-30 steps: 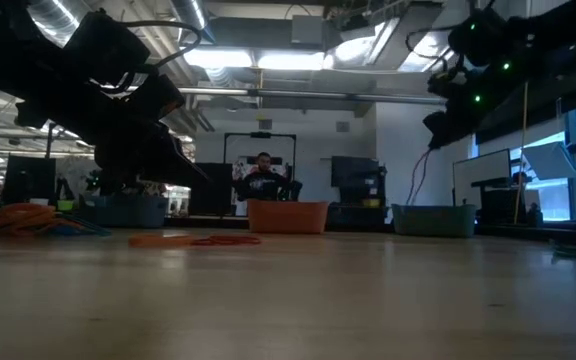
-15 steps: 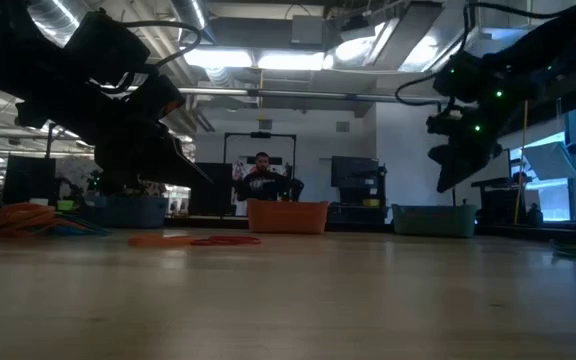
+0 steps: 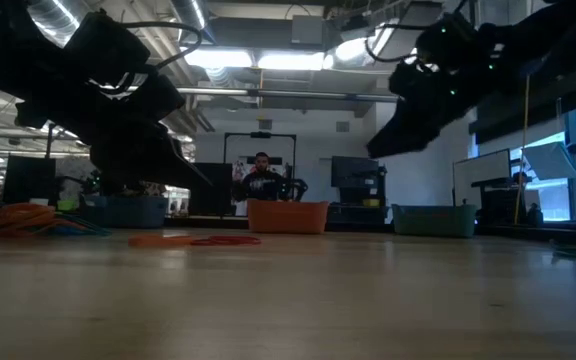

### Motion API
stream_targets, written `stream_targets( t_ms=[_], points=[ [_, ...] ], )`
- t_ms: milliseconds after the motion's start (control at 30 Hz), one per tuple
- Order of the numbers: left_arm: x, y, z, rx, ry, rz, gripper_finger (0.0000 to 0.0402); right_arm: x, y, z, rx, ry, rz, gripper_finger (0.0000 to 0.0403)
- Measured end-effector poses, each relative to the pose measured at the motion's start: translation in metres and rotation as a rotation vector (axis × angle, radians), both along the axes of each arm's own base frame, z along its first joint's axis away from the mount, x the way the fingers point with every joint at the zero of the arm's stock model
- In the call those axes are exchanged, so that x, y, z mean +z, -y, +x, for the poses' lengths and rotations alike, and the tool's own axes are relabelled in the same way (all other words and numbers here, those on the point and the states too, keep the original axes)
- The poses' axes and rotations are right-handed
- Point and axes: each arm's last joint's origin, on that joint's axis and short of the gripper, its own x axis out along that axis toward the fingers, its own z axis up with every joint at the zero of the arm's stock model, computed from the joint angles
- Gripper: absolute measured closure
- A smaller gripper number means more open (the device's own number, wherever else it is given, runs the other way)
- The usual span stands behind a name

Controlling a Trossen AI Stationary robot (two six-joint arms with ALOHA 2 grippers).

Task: Sort rubber bands into baskets
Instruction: Put the red rubber band into the green bin

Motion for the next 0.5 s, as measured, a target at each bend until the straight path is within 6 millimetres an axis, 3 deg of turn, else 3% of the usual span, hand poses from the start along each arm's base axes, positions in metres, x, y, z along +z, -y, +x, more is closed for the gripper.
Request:
stream_targets(
  t_ms=[267, 500],
  points=[
    [0.000, 0.000, 0.000, -0.006, 0.000, 0.005, 0.0263, -0.034, -0.038, 0.044, 0.182, 0.055, -0.016, 0.0164],
    [0.000, 0.000, 0.000, -0.012, -0.001, 0.015, 0.0263, -0.069, -0.056, 0.074, 0.257, 0.101, -0.026, 0.0164]
  ],
)
